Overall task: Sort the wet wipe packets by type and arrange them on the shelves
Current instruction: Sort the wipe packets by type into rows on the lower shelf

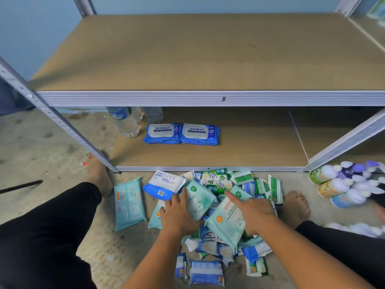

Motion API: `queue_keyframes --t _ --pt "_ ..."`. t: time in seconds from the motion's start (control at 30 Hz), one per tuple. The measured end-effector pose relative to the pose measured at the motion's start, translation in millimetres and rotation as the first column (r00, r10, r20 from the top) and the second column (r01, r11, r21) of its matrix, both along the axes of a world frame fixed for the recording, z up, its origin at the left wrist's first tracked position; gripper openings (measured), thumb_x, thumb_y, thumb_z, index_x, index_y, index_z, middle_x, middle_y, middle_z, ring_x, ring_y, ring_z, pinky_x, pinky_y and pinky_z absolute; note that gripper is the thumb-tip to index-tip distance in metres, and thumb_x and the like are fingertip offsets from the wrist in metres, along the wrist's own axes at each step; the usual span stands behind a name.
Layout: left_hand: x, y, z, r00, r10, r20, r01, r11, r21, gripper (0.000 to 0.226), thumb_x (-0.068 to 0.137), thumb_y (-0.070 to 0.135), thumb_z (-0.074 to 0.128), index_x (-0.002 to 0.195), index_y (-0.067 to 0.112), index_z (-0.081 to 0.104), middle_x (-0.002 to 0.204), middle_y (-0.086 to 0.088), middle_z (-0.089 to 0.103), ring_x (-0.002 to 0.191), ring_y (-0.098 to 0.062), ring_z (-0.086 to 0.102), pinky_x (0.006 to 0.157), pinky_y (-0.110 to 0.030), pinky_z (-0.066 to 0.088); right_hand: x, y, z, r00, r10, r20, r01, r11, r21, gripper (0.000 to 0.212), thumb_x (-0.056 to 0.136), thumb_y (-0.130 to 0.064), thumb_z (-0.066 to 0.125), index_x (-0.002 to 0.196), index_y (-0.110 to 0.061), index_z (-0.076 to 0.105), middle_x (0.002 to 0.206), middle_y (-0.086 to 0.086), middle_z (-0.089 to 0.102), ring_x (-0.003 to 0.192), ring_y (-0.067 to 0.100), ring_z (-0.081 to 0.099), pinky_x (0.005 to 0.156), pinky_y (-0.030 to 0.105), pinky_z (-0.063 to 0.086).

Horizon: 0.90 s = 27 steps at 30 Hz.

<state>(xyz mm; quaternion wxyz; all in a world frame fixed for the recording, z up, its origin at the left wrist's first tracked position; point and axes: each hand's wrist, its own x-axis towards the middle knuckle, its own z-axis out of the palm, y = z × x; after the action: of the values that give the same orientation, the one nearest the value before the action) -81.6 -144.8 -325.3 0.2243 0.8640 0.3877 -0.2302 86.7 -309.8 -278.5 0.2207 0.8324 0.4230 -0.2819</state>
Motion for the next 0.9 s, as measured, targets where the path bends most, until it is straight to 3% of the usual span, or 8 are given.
queue_keyframes --t 0.13,0.23,0.37,0.53,0.73,0.9 --pt "1.0 -0.3 -0.6 0.997 0.046 0.056 -0.046 0.999 -0.001 0.122 0.069 0.076 0.064 0.158 0.022 -0.001 0.152 -0.002 0.029 0.140 -0.029 0.030 0.113 -0.050 0.032 13.6 -6.3 -4.4 0.986 0.165 0.004 -0.165 0.984 0.062 0.120 0.061 -0.036 0.077 0.155 -0.034 0.002 0.144 0.010 0.029 0.119 0.030 0.046 0.089 0.043 0.049" --pt "3.5 4.7 0.5 0.994 0.064 0.091 -0.064 0.998 -0.003 0.119 0.065 0.074 0.068 0.155 0.020 0.012 0.147 0.000 0.037 0.136 -0.025 0.037 0.114 -0.046 0.033 24.1 -13.6 -2.6 0.959 0.280 0.033 -0.282 0.947 0.152 0.109 0.063 -0.049 0.072 0.153 -0.017 0.019 0.143 0.004 0.029 0.123 0.026 0.036 0.101 0.044 0.043" --pt "18.0 14.9 9.8 0.980 0.074 0.185 -0.061 0.995 -0.075 0.118 0.056 0.063 0.076 0.153 0.020 0.025 0.139 0.001 0.046 0.124 -0.023 0.049 0.104 -0.040 0.044 60.8 -20.6 8.0 0.958 0.277 0.071 -0.286 0.937 0.203 0.106 0.061 -0.064 0.067 0.148 -0.015 0.032 0.135 0.002 0.034 0.121 0.022 0.037 0.103 0.042 0.040" --pt "64.7 19.3 27.4 0.960 -0.056 0.274 0.061 0.998 -0.010 0.121 0.053 0.060 0.077 0.154 0.017 0.026 0.140 -0.002 0.048 0.121 -0.025 0.049 0.107 -0.039 0.039 127.1 -35.3 32.4 0.978 0.075 0.193 -0.121 0.964 0.238 0.104 0.051 -0.084 0.060 0.132 -0.020 0.046 0.119 -0.003 0.039 0.110 0.017 0.042 0.093 0.038 0.045" --pt "154.6 17.3 24.4 0.924 -0.276 0.265 0.275 0.960 0.041 0.119 0.061 0.059 0.081 0.156 0.021 0.022 0.145 -0.004 0.046 0.127 -0.026 0.046 0.112 -0.040 0.038 193.2 -48.8 28.3 0.942 -0.271 0.198 0.185 0.912 0.365 0.089 0.046 -0.072 0.078 0.116 -0.022 0.055 0.107 -0.006 0.034 0.104 0.017 0.042 0.079 0.034 0.046" --pt "244.9 21.1 1.2 0.886 -0.415 0.205 0.388 0.908 0.160 0.115 0.054 0.053 0.085 0.151 0.033 0.028 0.134 -0.006 0.034 0.122 -0.029 0.041 0.107 -0.040 0.042 238.8 -56.9 -2.0 0.897 -0.410 0.167 0.326 0.868 0.374 0.082 0.044 -0.065 0.083 0.109 -0.022 0.057 0.104 -0.004 0.036 0.104 0.018 0.042 0.074 0.033 0.045"
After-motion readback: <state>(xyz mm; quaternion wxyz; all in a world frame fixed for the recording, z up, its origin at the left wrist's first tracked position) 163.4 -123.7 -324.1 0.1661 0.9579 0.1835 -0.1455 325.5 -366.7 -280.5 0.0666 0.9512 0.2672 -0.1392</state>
